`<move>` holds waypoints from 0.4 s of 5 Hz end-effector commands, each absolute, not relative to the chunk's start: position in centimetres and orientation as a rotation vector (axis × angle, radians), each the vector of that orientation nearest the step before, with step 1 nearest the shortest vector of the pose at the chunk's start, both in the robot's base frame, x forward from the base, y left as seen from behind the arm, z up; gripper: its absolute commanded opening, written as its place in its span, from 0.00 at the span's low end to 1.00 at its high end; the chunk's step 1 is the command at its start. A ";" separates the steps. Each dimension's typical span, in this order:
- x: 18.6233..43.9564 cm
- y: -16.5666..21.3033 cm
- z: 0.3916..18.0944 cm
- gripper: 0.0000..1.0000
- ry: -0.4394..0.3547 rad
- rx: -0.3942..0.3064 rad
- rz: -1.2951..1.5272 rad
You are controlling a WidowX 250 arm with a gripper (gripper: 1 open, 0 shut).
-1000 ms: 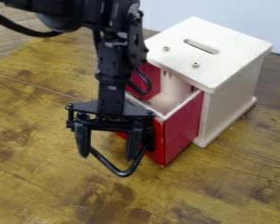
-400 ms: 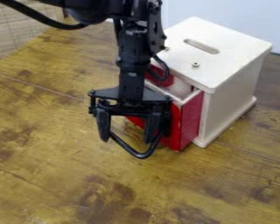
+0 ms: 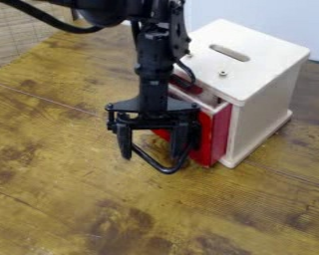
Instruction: Close the drawer
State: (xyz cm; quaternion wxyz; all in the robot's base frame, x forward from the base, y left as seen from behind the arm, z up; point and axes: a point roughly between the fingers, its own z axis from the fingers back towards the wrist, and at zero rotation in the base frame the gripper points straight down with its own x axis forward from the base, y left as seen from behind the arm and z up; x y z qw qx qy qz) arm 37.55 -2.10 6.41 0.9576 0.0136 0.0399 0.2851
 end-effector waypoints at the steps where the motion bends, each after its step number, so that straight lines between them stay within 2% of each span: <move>1: 37.2 0.1 8.2 1.00 0.044 0.013 0.658; 2: 37.0 0.1 7.4 1.00 0.047 0.011 0.662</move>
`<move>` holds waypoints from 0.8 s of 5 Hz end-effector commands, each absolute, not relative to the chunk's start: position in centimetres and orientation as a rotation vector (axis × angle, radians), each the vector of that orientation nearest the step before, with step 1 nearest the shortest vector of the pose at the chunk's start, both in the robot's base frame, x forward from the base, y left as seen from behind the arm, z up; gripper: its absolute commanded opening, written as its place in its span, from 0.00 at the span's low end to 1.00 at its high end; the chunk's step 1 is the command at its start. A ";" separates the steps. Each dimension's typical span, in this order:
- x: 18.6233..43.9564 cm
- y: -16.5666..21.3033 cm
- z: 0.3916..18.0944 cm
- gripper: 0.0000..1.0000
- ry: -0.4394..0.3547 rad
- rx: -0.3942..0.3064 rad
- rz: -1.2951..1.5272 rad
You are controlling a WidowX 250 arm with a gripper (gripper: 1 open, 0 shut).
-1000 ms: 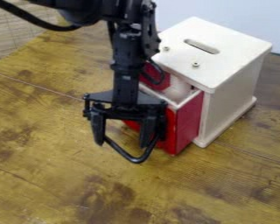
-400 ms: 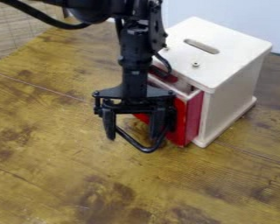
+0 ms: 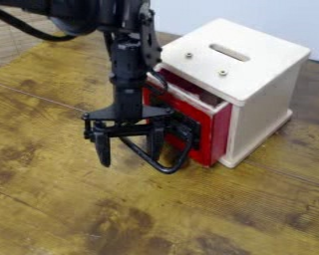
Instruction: Close the drawer
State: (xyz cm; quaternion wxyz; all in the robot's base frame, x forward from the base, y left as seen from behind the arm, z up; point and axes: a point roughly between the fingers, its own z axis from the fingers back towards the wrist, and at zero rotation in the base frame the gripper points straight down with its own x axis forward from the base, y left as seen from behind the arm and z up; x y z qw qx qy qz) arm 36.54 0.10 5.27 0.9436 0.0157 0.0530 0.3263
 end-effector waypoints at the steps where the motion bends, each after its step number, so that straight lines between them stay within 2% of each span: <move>1: 37.5 0.7 6.5 1.00 0.050 0.009 0.706; 2: 37.7 1.4 6.3 1.00 0.054 0.007 0.750; 4: 37.8 0.0 6.2 1.00 0.060 -0.002 0.779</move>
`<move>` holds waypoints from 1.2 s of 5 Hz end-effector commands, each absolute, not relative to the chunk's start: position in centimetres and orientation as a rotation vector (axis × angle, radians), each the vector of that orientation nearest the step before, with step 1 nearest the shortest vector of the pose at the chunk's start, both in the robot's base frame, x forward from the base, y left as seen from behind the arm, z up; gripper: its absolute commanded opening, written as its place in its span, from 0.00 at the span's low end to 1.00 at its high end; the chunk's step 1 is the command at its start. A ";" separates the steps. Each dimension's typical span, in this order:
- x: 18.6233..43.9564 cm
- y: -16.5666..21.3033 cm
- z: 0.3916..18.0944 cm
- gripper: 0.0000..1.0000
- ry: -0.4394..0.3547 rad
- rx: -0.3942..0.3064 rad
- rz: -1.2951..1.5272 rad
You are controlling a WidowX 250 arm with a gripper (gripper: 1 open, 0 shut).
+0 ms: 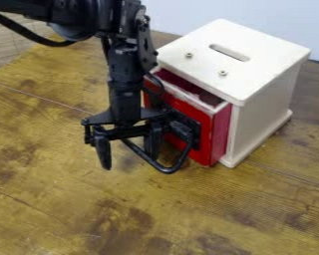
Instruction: Close the drawer
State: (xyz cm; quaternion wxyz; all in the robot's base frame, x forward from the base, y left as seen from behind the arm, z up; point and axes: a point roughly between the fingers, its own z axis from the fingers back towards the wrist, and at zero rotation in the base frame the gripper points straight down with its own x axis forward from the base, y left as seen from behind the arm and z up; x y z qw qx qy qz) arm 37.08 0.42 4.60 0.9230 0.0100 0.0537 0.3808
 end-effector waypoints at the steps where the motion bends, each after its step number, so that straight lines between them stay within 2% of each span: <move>1: 37.8 -0.7 6.1 1.00 0.064 -0.006 0.790; 3: 37.5 -3.5 5.8 1.00 0.069 -0.011 0.711; 6: 37.6 -3.8 6.0 1.00 0.069 0.004 0.662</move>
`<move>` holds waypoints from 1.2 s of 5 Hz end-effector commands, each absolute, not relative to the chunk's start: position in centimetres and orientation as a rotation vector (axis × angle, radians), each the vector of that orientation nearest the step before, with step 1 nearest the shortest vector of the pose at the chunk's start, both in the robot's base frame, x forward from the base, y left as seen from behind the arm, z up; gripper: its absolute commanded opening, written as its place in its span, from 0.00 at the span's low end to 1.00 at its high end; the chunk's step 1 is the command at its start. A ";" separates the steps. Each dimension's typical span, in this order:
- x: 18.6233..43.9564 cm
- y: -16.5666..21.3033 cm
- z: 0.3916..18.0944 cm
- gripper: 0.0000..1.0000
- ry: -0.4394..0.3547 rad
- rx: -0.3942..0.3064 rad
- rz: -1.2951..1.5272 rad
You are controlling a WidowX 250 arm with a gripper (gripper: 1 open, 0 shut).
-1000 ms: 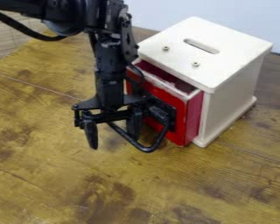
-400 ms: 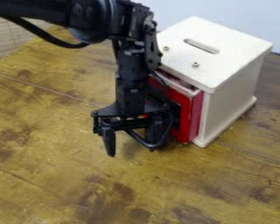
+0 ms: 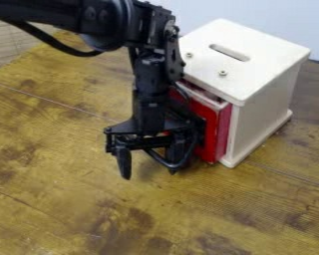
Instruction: Close the drawer
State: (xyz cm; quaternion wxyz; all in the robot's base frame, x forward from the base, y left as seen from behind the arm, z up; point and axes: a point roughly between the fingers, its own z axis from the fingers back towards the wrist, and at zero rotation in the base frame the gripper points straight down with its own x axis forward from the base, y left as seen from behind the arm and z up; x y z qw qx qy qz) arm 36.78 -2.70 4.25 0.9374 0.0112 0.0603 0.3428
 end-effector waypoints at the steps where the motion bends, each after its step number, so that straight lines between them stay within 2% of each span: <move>1: 37.8 -2.6 6.1 1.00 0.070 0.006 0.676; 2: 37.9 -1.4 6.3 1.00 0.071 0.007 0.689; 4: 37.9 -2.0 6.7 1.00 0.073 0.006 0.796; 6: 38.1 -0.5 6.4 1.00 0.075 0.006 0.808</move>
